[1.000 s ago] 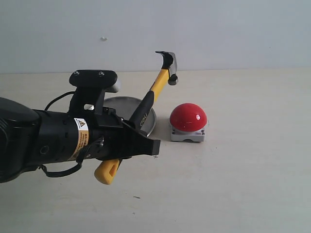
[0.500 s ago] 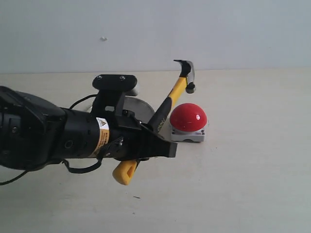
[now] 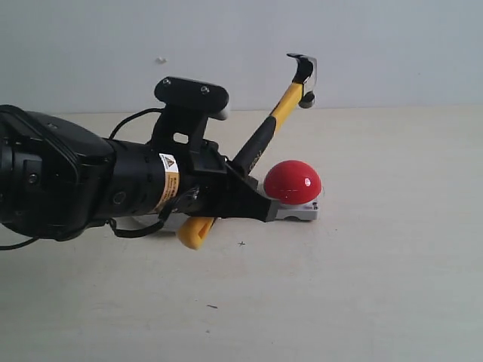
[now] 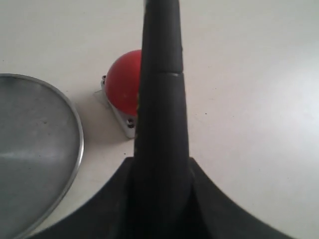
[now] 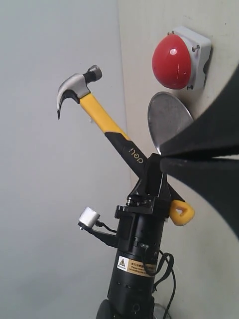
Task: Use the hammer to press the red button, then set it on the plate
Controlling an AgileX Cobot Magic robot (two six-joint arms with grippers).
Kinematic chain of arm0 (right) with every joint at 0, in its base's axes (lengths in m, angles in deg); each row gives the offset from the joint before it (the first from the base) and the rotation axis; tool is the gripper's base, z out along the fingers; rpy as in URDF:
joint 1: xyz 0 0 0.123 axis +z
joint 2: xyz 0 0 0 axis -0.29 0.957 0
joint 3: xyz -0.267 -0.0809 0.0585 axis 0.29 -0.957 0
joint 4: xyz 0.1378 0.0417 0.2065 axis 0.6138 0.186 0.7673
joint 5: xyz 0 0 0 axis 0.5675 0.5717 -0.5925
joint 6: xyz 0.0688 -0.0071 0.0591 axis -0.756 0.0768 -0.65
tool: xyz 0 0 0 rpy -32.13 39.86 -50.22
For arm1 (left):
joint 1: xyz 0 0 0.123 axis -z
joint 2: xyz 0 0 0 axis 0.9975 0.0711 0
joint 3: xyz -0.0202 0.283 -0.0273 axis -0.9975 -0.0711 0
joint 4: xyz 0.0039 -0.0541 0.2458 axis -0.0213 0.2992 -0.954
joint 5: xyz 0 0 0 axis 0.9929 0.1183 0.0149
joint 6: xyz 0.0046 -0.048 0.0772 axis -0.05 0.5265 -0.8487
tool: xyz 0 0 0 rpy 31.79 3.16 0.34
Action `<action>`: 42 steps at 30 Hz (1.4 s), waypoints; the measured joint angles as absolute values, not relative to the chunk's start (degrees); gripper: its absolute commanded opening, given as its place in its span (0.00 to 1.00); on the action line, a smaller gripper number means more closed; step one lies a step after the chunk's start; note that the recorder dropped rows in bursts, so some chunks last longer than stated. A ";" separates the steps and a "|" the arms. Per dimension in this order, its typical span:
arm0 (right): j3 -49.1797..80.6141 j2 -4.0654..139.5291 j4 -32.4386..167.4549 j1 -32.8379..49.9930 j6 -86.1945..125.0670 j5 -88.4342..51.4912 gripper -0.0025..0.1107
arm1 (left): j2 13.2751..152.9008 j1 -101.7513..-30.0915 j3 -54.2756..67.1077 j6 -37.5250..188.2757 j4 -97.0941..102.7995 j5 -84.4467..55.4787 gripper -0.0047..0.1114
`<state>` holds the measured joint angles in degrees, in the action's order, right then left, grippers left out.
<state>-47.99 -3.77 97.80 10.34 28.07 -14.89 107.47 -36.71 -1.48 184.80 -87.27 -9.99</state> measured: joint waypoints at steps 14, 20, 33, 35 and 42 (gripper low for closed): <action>-47.99 -3.77 97.80 10.34 28.07 -14.89 0.02 | 107.47 -37.61 0.16 142.12 -65.39 10.26 0.04; -47.99 -3.77 97.80 10.34 28.07 -14.89 0.02 | 107.35 -38.37 4.91 115.73 -35.17 25.22 0.04; -47.99 -3.77 97.80 10.34 28.07 -14.89 0.02 | 105.71 -37.88 2.19 110.18 -15.76 4.83 0.04; -47.99 -3.77 97.80 10.34 28.07 -14.89 0.02 | 105.71 -37.88 1.31 110.30 -15.76 3.25 0.04; -47.99 -3.77 97.80 10.34 28.07 -14.89 0.02 | 105.71 -37.88 0.39 111.22 -15.76 -0.84 0.04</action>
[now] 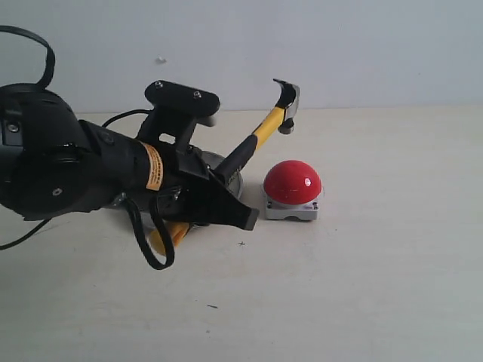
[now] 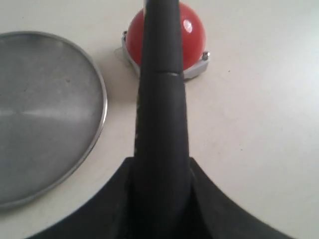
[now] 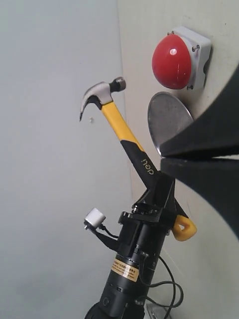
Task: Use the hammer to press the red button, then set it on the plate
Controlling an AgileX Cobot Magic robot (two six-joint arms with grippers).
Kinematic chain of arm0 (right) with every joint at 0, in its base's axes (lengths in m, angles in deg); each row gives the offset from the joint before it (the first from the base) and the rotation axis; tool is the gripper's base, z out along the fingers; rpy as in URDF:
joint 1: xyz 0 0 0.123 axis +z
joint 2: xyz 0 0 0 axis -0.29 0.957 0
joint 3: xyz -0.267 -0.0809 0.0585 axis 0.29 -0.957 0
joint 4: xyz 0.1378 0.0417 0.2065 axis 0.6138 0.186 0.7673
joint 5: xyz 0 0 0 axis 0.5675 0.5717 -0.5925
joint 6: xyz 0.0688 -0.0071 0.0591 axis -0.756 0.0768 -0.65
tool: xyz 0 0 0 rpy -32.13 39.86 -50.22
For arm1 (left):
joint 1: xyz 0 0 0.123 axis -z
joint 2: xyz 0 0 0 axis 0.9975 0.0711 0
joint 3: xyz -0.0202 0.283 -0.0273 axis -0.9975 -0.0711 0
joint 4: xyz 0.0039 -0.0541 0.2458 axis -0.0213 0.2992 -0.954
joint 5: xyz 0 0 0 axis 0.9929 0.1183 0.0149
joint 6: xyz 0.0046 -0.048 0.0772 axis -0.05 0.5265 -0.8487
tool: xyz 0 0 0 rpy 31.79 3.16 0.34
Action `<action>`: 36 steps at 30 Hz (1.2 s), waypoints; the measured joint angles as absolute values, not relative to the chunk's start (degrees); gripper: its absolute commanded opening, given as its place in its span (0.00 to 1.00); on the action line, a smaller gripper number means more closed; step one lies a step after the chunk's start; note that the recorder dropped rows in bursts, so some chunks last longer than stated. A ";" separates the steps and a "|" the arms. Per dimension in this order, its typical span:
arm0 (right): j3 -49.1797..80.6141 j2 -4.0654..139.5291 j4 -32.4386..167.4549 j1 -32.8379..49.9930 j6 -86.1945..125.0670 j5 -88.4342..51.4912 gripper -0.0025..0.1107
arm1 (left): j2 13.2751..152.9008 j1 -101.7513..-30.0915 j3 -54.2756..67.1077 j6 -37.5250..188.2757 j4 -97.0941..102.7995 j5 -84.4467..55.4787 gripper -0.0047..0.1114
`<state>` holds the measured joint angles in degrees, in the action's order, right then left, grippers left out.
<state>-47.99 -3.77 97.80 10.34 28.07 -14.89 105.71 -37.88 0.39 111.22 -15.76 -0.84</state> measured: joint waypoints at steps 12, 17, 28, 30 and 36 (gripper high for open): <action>-47.99 -3.77 97.80 10.34 28.07 -14.89 0.02 | 100.51 -37.88 3.00 111.13 -18.51 -2.76 0.04; -47.99 -3.77 97.80 10.34 28.07 -14.89 0.02 | 99.60 -37.88 3.52 111.13 -18.74 -3.51 0.04; -47.99 -3.77 97.80 10.34 28.07 -14.89 0.02 | 115.49 -37.64 -0.13 111.49 -16.66 -3.80 0.04; -47.99 -3.77 97.80 10.34 28.07 -14.89 0.02 | 116.77 -37.64 -0.52 111.49 -16.44 -3.56 0.04; -47.99 -3.77 97.80 10.34 28.07 -14.89 0.02 | 109.81 -37.64 1.71 111.49 -16.36 -3.51 0.04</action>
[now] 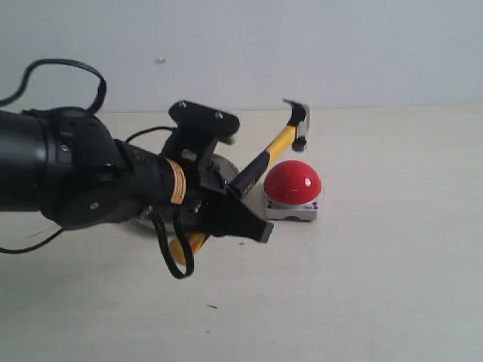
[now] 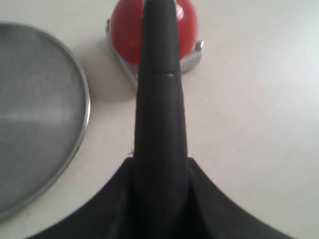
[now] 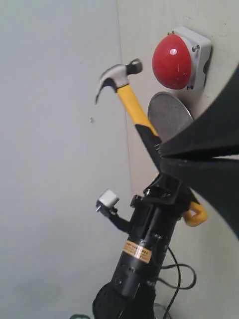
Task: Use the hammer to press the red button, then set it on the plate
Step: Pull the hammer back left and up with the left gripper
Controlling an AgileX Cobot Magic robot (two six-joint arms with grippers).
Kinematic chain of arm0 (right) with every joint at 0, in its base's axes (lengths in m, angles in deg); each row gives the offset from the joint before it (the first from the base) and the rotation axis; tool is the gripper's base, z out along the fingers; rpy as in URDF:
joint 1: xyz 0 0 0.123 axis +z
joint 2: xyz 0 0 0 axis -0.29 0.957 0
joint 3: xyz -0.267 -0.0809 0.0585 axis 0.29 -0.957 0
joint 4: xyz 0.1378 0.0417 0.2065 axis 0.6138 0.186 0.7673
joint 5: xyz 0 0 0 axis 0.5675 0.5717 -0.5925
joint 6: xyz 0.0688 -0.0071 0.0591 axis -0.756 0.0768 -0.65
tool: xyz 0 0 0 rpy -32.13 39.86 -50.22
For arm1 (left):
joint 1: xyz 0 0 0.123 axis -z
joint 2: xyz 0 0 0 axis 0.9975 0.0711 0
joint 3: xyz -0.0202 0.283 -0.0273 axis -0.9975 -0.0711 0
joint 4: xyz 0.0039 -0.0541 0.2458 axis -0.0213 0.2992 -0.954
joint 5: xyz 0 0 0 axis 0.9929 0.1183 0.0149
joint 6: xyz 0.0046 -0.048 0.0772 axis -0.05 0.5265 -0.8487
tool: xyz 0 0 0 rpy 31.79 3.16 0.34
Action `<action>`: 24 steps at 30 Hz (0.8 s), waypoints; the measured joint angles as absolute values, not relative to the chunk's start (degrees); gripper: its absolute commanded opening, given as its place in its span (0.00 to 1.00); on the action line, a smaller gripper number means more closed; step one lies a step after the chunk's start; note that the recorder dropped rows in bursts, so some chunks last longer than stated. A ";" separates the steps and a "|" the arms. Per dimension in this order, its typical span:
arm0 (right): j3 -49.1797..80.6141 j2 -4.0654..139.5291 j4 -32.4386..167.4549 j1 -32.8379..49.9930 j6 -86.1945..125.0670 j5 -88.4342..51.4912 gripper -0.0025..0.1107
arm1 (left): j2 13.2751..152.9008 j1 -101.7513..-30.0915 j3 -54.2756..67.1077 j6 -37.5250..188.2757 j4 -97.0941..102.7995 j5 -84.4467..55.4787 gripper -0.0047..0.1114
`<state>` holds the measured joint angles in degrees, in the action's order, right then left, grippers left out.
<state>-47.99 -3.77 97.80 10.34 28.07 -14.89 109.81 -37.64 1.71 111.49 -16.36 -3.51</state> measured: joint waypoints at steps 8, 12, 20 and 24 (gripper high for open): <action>-47.99 -3.77 97.80 10.34 28.07 -14.89 0.02 | 97.08 -39.10 3.65 113.19 -16.61 -6.37 0.04; -47.99 -3.77 97.80 10.34 28.07 -14.89 0.02 | 92.99 -41.56 -1.55 116.20 -16.24 -12.66 0.04; -47.99 -3.77 97.80 10.34 28.07 -14.89 0.02 | 91.75 -51.36 -15.40 132.66 -22.96 -26.35 0.04; -47.99 -3.77 97.80 10.34 28.07 -14.89 0.02 | 91.85 -58.50 -17.48 152.51 -42.52 -32.41 0.04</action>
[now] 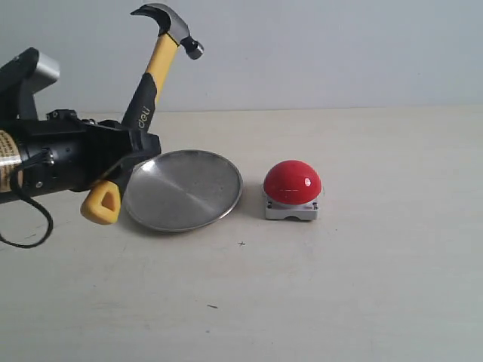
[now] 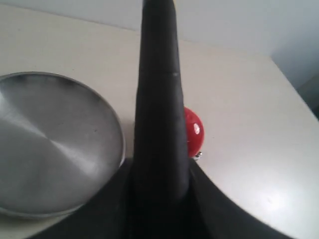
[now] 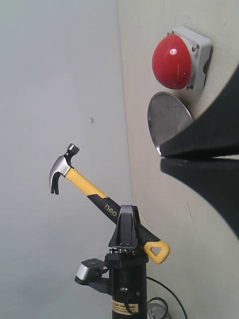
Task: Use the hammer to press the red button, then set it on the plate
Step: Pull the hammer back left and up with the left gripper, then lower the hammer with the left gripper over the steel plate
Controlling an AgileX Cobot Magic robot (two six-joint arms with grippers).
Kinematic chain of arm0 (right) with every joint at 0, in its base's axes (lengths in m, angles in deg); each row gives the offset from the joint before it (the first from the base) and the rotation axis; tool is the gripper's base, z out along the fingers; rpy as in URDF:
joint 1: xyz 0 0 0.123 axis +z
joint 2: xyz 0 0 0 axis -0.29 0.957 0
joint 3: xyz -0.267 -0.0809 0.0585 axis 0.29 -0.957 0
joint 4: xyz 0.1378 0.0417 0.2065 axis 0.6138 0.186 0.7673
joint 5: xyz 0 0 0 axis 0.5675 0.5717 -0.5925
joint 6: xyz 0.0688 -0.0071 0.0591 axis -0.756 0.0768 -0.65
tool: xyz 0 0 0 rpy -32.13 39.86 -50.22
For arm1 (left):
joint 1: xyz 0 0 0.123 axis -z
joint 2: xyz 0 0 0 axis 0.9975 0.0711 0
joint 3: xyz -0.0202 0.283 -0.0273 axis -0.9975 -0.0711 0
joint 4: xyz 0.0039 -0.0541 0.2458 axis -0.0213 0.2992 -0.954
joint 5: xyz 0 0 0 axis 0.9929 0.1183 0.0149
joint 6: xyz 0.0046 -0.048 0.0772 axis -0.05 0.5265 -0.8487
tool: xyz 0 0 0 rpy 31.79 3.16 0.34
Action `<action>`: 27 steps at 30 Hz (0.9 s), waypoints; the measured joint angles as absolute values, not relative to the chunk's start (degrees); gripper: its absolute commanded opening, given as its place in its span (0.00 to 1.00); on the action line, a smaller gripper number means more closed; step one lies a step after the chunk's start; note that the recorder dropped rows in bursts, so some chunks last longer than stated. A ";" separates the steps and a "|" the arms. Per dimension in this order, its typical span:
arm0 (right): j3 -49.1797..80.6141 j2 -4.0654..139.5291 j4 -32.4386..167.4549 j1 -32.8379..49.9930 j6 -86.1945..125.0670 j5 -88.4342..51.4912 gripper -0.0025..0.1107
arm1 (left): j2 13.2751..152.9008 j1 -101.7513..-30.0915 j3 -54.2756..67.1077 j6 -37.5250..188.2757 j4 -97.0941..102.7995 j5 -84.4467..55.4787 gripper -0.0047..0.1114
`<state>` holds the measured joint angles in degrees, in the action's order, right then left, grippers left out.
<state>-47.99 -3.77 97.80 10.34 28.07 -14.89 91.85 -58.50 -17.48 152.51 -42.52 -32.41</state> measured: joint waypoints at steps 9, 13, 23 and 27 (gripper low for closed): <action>-47.99 -3.77 97.80 10.34 28.07 -14.89 0.02 | 95.24 -71.85 -17.57 175.82 -67.65 -53.29 0.04; -47.99 -3.77 97.80 10.34 28.07 -14.89 0.02 | 99.84 -72.19 -18.65 173.73 -62.10 -59.60 0.04; -47.99 -3.77 97.80 10.34 28.07 -14.89 0.02 | 113.01 -72.19 -19.79 164.40 -42.43 -73.69 0.04; -47.99 -3.77 97.80 10.34 28.07 -14.89 0.02 | 118.14 -72.19 -19.79 164.13 -36.48 -77.03 0.04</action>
